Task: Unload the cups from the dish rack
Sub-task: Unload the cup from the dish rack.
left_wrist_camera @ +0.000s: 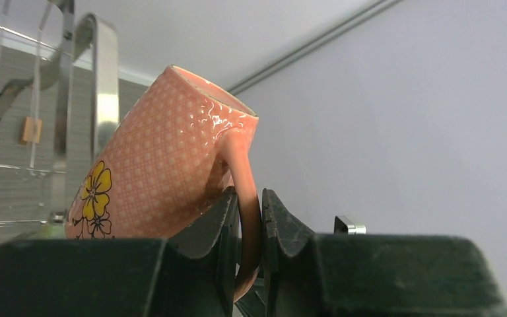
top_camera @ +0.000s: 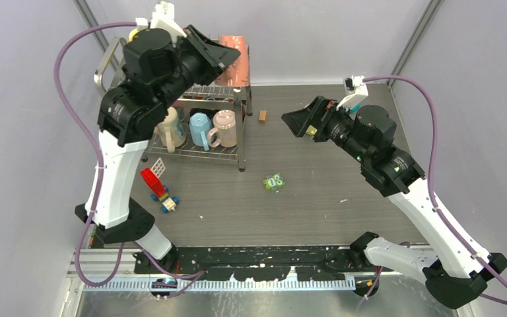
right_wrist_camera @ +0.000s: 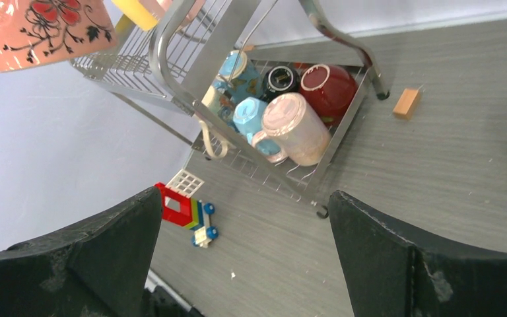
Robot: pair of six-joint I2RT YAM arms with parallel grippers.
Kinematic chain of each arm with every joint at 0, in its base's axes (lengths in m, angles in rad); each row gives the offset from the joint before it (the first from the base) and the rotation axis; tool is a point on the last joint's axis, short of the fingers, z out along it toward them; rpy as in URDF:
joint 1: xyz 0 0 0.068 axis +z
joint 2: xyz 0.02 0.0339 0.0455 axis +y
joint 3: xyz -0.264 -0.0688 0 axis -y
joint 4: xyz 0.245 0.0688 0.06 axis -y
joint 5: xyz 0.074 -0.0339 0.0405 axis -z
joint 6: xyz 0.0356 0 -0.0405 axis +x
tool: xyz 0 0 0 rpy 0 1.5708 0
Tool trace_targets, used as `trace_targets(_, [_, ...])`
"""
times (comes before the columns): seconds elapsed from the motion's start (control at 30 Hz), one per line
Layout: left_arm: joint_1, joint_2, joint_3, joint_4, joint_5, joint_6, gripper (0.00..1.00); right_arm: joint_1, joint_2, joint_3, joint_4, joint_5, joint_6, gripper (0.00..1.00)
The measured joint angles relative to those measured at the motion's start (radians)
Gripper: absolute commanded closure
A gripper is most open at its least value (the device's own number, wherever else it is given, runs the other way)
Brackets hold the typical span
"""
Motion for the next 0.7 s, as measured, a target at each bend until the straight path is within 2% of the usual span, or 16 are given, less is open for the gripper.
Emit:
trace_targets(0.27, [-0.117,0.077,0.005,0.008,-0.034,-0.009,1.0,0.029,-0.041,-0.143,0.196,0.061,-0.13,0.01])
trace_targets(0.5, [-0.143,0.14,0.01,0.026,-0.033,-0.074,1.0,0.051,-0.045,-0.278,0.435,0.124,-0.251,0.03])
trace_targets(0.53, [-0.143,0.147,0.01,0.03,-0.032,-0.082,1.0,0.051,-0.042,-0.296,0.473,0.133,-0.266,0.03])
trace_targets(0.57, [-0.146,0.167,0.01,0.042,-0.029,-0.111,1.0,0.053,-0.023,-0.34,0.581,0.156,-0.311,0.03])
trace_targets(0.6, [-0.146,0.169,0.01,0.043,-0.029,-0.112,1.0,0.053,-0.02,-0.343,0.588,0.158,-0.314,0.03])
trace_targets(0.7, [-0.147,0.184,0.01,0.06,-0.019,-0.14,1.0,0.06,0.005,-0.398,0.747,0.181,-0.365,0.01])
